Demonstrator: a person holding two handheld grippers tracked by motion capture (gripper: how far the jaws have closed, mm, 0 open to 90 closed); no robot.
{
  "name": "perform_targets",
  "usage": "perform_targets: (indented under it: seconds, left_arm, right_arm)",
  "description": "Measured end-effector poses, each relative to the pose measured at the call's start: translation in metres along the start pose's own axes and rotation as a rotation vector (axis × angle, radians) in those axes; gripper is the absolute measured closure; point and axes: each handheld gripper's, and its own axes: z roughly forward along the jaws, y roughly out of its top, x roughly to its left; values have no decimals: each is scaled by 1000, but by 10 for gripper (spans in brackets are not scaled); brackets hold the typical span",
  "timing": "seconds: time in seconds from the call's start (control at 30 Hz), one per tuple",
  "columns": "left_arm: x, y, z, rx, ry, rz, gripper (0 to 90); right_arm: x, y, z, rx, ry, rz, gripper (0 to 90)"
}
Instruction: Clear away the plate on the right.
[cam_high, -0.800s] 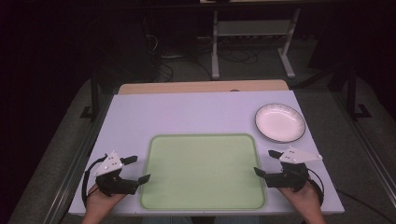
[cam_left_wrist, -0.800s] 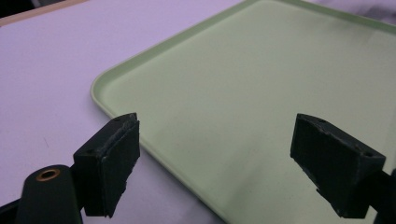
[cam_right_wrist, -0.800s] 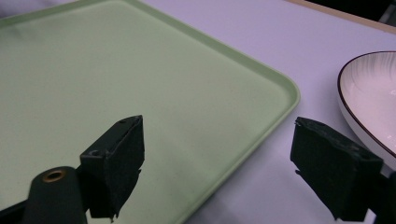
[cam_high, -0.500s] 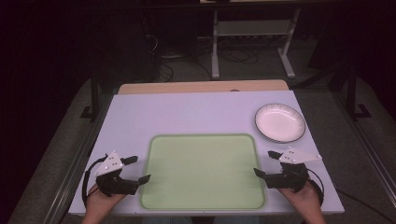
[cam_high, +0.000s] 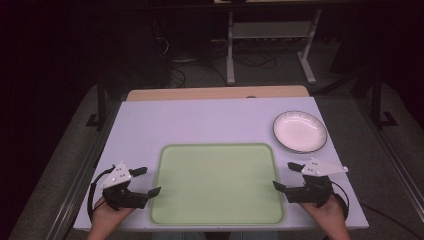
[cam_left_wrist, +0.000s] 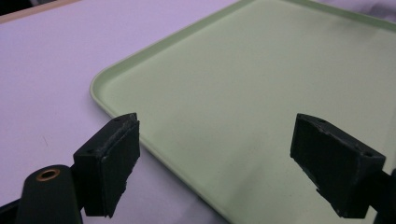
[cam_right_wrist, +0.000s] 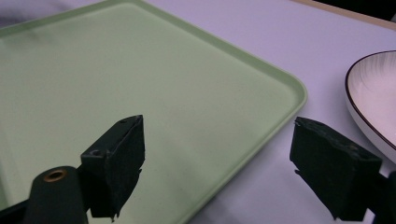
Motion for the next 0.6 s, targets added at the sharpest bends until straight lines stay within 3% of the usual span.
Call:
perform_targets:
  seconds: [0.6]
  left_arm:
    - [1,0,-1,-2,2,-5,156]
  right_arm:
    - [-4,-1,-17,-24,3,8,174]
